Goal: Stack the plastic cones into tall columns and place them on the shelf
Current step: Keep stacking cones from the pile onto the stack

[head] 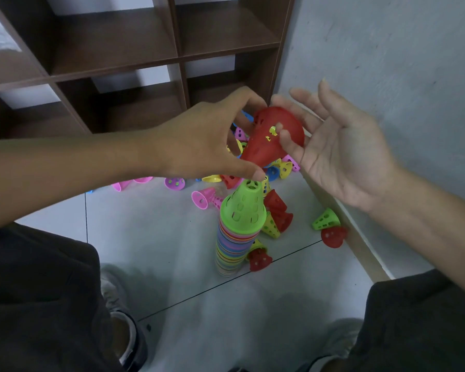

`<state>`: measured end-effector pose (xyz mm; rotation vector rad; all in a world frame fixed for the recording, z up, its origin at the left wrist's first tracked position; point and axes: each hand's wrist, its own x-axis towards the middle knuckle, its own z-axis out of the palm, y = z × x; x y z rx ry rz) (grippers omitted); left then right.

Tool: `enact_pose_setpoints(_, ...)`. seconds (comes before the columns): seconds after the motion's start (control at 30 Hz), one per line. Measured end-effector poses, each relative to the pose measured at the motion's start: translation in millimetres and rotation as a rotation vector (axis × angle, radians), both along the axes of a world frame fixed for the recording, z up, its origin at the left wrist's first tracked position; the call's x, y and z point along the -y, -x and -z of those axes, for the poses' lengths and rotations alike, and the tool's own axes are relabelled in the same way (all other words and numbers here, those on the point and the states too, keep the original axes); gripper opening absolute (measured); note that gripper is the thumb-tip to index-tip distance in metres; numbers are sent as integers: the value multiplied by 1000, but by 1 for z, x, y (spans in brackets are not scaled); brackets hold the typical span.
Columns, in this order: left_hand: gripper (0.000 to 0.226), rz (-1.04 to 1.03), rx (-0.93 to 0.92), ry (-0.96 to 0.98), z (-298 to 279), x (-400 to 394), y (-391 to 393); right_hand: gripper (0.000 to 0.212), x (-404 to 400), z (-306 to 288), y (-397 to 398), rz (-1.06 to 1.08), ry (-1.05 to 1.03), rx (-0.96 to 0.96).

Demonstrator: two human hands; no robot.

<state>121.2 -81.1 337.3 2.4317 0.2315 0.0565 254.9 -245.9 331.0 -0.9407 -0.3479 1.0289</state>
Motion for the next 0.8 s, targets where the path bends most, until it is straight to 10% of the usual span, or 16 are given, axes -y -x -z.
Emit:
enact_pose_setpoints(0.53, 20, -206, 283, 136, -4, -8, 0, 34, -1, 6, -6, 94, 140, 341)
enact_pose_setpoints(0.8, 33, -75, 239, 1, -7, -3, 2, 24, 0, 13, -3, 115, 320, 594)
